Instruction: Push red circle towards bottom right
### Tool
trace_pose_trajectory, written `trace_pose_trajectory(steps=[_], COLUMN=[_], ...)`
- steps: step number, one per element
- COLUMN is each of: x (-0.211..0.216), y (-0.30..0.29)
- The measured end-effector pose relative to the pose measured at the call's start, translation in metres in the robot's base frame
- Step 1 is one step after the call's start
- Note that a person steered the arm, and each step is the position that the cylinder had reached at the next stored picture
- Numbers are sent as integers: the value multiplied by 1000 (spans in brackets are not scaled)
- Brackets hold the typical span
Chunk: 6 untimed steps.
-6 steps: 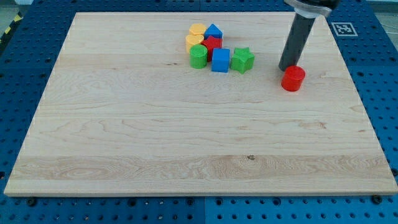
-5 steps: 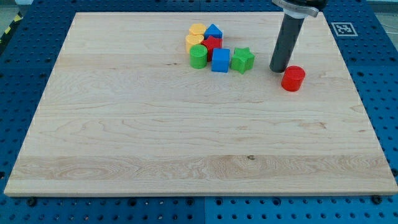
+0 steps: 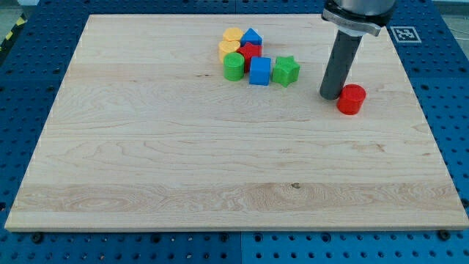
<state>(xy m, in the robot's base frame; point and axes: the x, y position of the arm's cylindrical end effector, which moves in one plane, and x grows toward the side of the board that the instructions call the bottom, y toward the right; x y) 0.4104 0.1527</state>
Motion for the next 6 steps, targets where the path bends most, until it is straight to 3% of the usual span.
trace_pose_trajectory(steps=[3, 6], x=[-7, 22], y=[28, 73])
